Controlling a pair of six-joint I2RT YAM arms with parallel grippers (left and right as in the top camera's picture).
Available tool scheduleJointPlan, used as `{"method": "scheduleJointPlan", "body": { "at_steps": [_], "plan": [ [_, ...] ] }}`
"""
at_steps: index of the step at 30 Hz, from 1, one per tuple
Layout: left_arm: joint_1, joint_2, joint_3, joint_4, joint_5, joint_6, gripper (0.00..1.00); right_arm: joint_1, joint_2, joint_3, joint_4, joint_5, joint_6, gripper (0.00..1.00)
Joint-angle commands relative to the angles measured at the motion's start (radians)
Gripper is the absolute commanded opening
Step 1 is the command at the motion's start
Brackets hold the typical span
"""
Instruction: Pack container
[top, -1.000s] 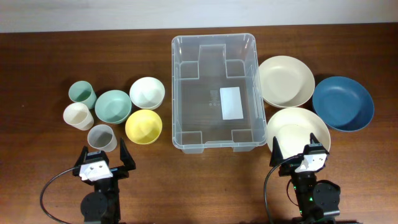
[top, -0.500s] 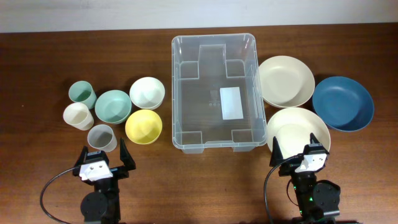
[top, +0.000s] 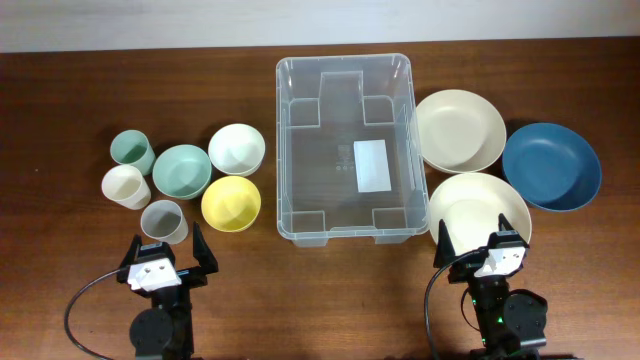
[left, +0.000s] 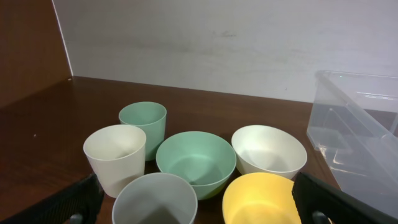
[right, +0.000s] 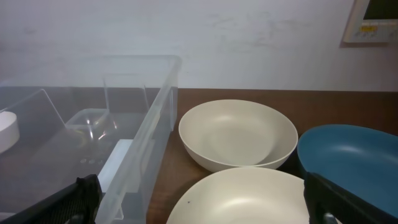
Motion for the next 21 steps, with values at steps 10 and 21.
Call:
{"method": "scheduleJointPlan", "body": {
  "at_steps": [10,21],
  "plan": [
    [0.002,-0.010,-0.008,0.000,-0.008,0.013,0.99,-0.004,-0.011,-0.005,0.013,0.001,-0.006,0.99],
    [0.002,-0.010,-0.008,0.000,-0.008,0.013,1.00,-0.005,0.018,0.210,-0.055,0.195,0.076,0.99]
  ]
}}
